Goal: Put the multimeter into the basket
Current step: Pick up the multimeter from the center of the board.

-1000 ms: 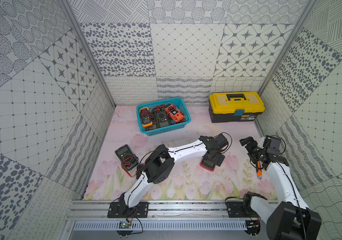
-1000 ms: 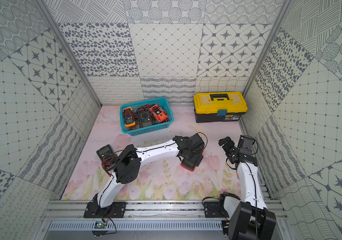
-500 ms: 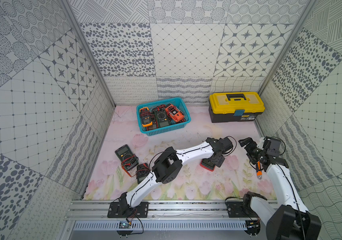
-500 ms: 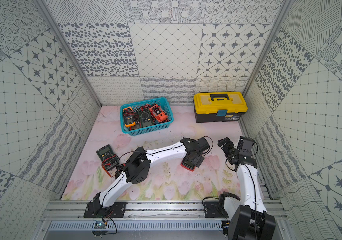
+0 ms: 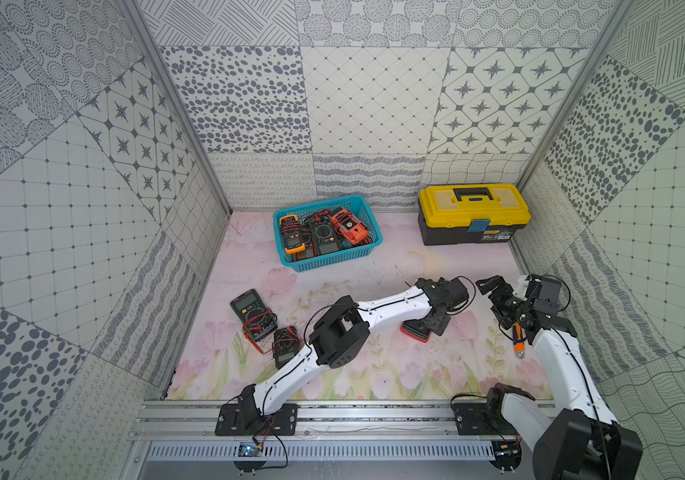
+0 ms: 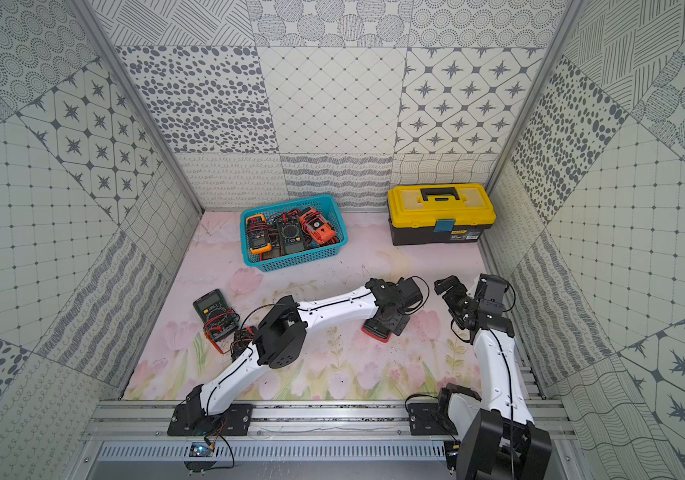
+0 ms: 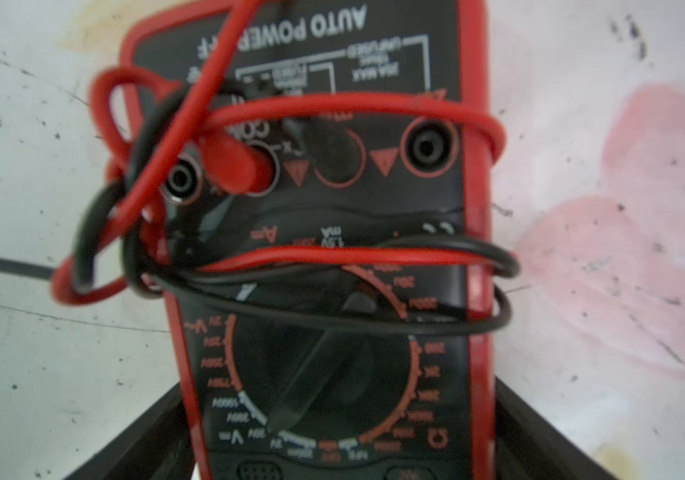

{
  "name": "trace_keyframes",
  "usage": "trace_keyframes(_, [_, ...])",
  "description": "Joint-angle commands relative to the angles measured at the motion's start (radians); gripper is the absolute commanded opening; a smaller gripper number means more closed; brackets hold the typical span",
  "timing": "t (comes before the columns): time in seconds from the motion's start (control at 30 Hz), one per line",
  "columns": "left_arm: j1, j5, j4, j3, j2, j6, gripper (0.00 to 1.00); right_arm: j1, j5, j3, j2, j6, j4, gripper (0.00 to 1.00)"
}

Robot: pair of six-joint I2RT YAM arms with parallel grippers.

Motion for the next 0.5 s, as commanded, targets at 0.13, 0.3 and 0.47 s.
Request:
trace_keyframes(0.13, [0.011,-0.061,-0.043,-0.077,0.036,0.031,0.57,-0.005,-0.012,-0.01,-0.028,-0.004,0.04,0.98])
trace_keyframes(0.3, [0.011,-0.106,-0.042,-0.117,-0.023,0.005,0.07,-0.004,-0.01,-0.008,-0.043,-0.003,0.036,0.98])
trace_keyframes(0.47, [0.031,-0.167,-0.009,-0.186,-0.148,-0.011,0.0,-0.004,-0.003,-0.006,-0.073,-0.014,0.017,0.98])
